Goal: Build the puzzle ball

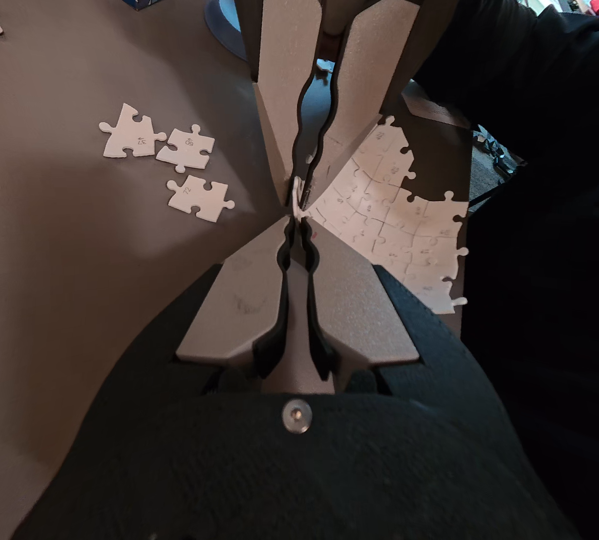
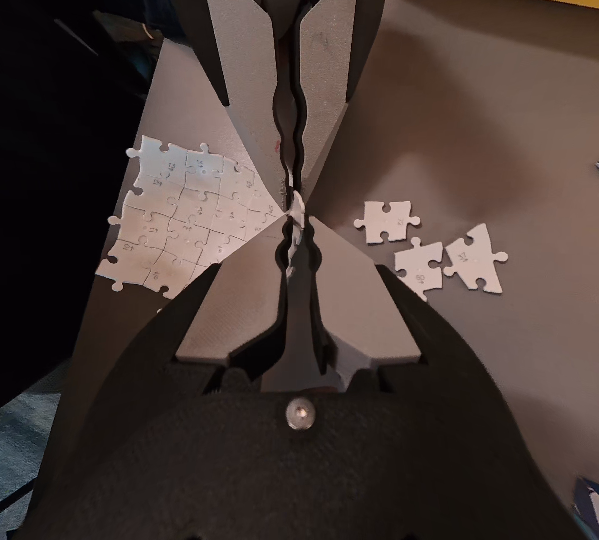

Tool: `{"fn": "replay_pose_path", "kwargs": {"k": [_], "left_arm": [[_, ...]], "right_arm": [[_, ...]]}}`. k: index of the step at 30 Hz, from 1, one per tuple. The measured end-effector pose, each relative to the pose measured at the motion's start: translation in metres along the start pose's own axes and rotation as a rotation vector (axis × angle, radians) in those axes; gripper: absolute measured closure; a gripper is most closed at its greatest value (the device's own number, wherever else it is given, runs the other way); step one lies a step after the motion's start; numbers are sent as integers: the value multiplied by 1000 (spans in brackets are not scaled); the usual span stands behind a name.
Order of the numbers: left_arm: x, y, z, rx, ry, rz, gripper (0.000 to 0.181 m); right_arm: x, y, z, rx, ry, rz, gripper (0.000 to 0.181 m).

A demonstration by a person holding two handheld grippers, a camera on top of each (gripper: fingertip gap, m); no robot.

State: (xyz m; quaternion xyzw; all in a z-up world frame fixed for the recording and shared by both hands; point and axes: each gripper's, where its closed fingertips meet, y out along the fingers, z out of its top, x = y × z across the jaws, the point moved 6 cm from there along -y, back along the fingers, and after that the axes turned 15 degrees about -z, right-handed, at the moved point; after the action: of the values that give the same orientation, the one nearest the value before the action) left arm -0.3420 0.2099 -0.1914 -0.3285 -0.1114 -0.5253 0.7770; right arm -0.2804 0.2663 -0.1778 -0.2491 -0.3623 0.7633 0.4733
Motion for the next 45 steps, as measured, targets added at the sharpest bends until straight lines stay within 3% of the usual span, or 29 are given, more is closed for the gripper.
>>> {"fn": "replay_pose_path", "kwargs": {"k": [22,29,35,41,45], "left_arm": [[-2,3,-4,-32,-8,10,181],[1,0,-1,24,-51,-60,181],[4,-13,3,100,-79,-94,167],[12,-8,-15,-20,-173,-70,154],[17,-7,-16,-68,-177,-40,166]], "right_arm": [[-4,4,-1,-56,22,-9,181],[0,-2,-1,5,76,97,178],[-3,6,-6,-16,130,186,180],[-1,6,-9,-30,167,185,181],[-3,5,-7,-20,170,187,181]]}}
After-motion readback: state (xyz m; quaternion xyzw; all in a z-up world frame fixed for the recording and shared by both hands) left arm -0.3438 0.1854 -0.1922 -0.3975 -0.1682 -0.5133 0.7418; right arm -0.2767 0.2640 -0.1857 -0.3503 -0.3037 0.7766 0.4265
